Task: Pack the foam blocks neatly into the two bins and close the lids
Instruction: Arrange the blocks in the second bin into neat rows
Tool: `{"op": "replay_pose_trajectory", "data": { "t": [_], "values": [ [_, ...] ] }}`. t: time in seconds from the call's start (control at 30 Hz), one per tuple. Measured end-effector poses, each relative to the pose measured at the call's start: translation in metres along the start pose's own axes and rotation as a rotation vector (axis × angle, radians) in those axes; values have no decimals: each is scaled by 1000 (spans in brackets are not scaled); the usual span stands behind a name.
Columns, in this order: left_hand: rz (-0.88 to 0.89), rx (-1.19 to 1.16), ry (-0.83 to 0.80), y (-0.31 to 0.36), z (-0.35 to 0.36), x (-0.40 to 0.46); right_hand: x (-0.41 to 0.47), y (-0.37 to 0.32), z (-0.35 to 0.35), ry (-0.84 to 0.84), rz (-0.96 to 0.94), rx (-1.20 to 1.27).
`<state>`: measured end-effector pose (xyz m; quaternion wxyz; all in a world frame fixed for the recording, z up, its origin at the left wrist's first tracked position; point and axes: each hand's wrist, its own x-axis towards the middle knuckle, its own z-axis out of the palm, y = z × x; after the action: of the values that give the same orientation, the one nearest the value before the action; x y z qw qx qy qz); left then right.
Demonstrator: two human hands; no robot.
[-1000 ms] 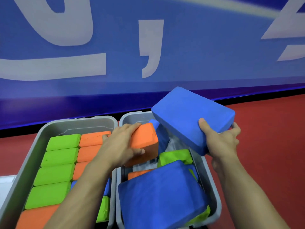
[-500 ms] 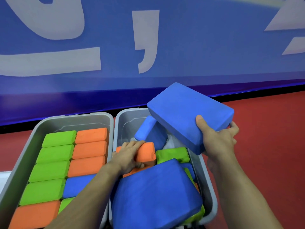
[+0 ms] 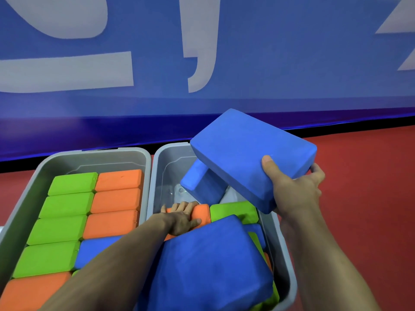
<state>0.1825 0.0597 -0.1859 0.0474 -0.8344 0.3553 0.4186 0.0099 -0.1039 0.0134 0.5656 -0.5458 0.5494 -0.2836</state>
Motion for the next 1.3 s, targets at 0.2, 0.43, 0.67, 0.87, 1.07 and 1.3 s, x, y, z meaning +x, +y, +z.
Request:
{"op": "replay_pose_trajectory", "data": {
  "t": [0.2, 0.43, 0.67, 0.87, 1.07, 1.3],
  "values": [
    [51, -45, 21, -6, 2, 1, 3, -1, -3, 1, -5, 20],
    [-8, -130, 59, -1, -15, 0, -4, -4, 3, -11, -10, 30],
    [-35, -232, 506, 9, -62, 18, 0, -9, -11, 142, -25, -69],
    [-123, -301, 487, 27, -81, 67, 13, 6, -21, 221, -31, -149],
    [-108, -306, 493, 19, -77, 92, 24, 9, -11, 204, 23, -17],
    [83, -17, 476, -4, -92, 68, 20, 8, -5, 177, 62, 102]
  ]
}}
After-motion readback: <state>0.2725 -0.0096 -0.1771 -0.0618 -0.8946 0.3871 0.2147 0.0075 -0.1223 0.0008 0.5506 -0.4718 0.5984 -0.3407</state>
